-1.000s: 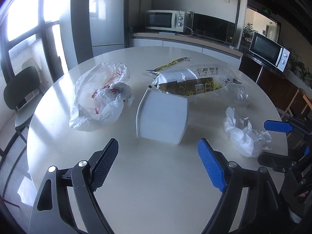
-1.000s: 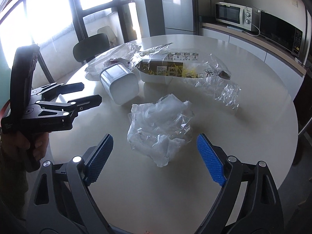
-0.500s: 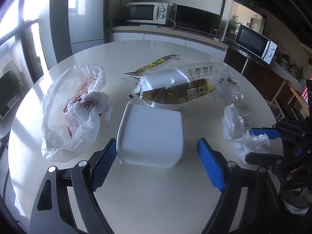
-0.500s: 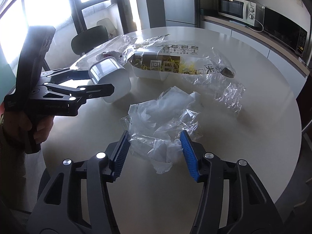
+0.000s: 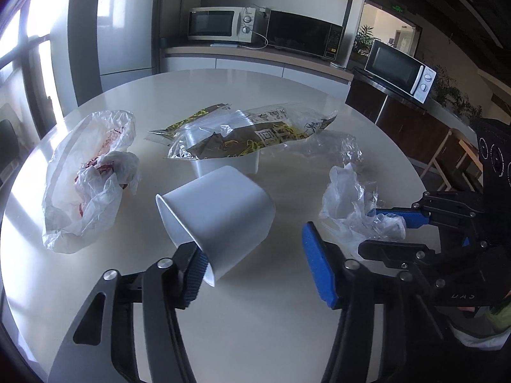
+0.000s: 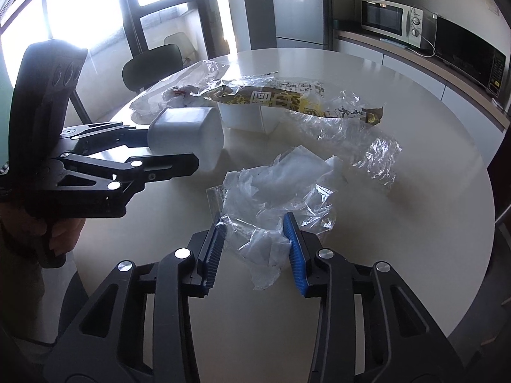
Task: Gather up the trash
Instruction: 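Grasp the white cup with the left tool while the right tool grasps the crumpled clear plastic bag, then carry the cup and clear bag down over the blue wastebasket with both tools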
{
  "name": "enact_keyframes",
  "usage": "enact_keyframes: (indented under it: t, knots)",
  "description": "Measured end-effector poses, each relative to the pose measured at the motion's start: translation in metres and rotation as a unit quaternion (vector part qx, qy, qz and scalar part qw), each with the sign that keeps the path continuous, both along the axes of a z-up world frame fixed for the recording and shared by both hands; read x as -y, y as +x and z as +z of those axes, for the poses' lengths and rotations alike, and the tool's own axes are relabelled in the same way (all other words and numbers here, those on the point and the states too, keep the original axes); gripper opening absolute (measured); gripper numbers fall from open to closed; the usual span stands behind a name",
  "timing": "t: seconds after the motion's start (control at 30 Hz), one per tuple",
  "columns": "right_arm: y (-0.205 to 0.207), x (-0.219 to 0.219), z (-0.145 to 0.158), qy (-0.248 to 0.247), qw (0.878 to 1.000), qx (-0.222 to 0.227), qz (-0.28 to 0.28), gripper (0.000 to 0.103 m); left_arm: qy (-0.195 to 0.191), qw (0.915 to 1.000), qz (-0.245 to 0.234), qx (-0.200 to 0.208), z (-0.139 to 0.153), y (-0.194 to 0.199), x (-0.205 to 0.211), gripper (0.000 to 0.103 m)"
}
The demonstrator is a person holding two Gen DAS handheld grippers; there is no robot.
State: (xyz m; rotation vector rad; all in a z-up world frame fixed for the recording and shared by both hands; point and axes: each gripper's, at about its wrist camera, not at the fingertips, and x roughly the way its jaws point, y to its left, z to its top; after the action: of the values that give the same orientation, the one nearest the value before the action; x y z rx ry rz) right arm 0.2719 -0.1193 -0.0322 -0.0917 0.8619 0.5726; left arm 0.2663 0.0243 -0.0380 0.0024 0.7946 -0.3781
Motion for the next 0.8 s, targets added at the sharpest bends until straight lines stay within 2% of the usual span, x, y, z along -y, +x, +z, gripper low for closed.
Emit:
enact_keyframes:
  t: [0.07,0.1,0.13,0.33,0.8]
  knots:
    - [-0.001,0.004,0.0,0.003,1.0,0.0,-0.001,0.032,-0.003,1.0,-0.004,-0.005,-0.002,0.002,0.004,0.024]
    - [-0.001,0.005,0.0,0.004,1.0,0.0,-0.001,0.032,-0.003,1.0,-0.002,-0.005,-0.003,0.001,0.006,0.018]
    - [-0.001,0.007,0.0,0.005,1.0,0.0,-0.002,0.03,-0.006,0.9999,-0.004,-0.007,-0.004,0.001,0.008,0.006]
    - [-0.005,0.014,0.003,0.015,1.0,0.008,-0.01,0.026,-0.011,0.9999,0.006,0.011,0.002,-0.017,0.015,0.003]
    - [-0.045,0.015,0.011,0.056,0.998,0.021,-0.007,0.025,-0.037,0.9921,0.116,0.028,0.012,-0.083,-0.01,0.003]
